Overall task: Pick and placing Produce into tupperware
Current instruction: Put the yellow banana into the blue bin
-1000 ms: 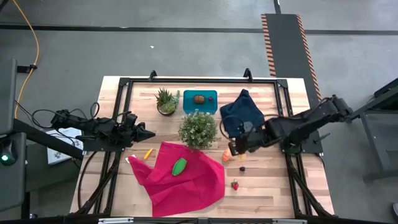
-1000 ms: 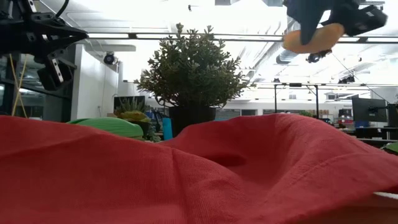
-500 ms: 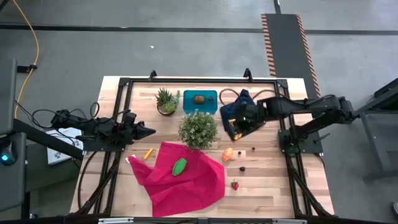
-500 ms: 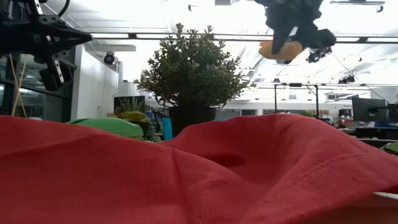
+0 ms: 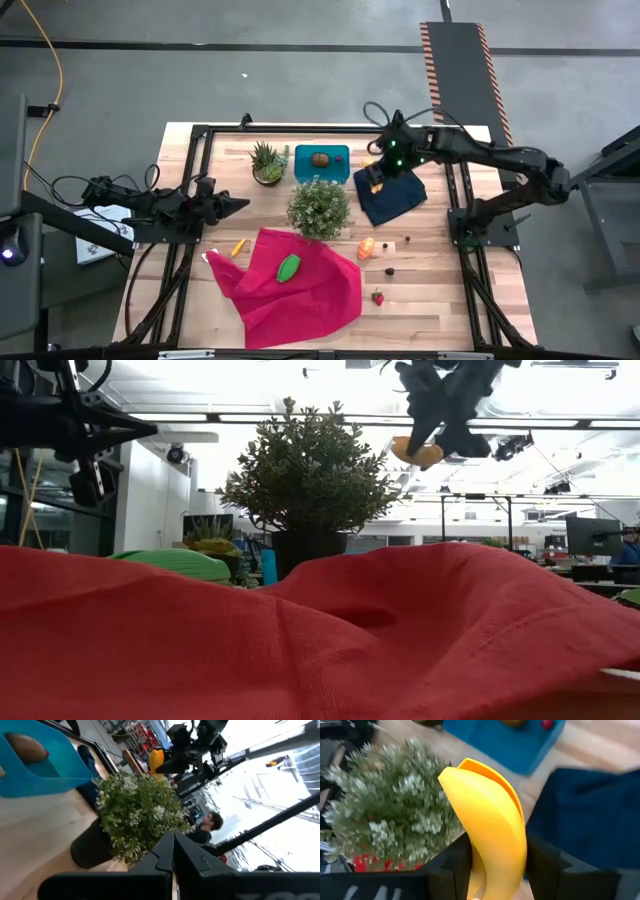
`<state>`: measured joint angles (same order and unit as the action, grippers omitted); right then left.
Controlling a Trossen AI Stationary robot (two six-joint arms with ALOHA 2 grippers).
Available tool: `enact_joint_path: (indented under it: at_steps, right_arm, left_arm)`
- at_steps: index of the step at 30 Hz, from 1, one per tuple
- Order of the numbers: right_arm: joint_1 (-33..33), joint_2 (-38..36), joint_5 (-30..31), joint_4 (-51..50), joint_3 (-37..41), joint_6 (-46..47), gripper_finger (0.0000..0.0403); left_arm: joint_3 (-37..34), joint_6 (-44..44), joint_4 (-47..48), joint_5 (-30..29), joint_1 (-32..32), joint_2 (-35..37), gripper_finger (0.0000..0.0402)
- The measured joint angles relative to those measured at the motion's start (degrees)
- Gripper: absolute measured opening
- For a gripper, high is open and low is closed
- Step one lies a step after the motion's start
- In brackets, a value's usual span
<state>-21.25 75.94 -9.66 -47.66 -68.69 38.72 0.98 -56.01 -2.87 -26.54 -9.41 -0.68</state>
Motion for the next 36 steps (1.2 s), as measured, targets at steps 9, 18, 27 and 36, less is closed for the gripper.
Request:
enact_joint_path:
  at_steps: [9, 18, 27, 36]
  right_arm:
    - [-10.61, 0.24, -6.32, 8.41, 0.00, -9.29, 0.0138]
    - [-17.08, 4.71, -15.26, 16.78, 0.00, -12.65, 0.0138]
    - [-17.42, 13.39, -19.40, 23.59, -3.35, -16.74, 0.0138]
    - [-17.40, 26.92, -16.93, 5.03, -23.13, -32.18, 0.0138]
  left_arm:
    - [0.00, -0.02, -0.11, -4.23, 0.02, 0.02, 0.0001]
    - [0.01, -0.02, -0.11, -7.61, 0.00, 0.00, 0.0001]
    - [0.00, -1.15, -0.11, -8.43, 0.02, 0.00, 0.0001]
    - [0.00, -1.49, -0.11, -8.69, 0.02, 0.00, 0.0001]
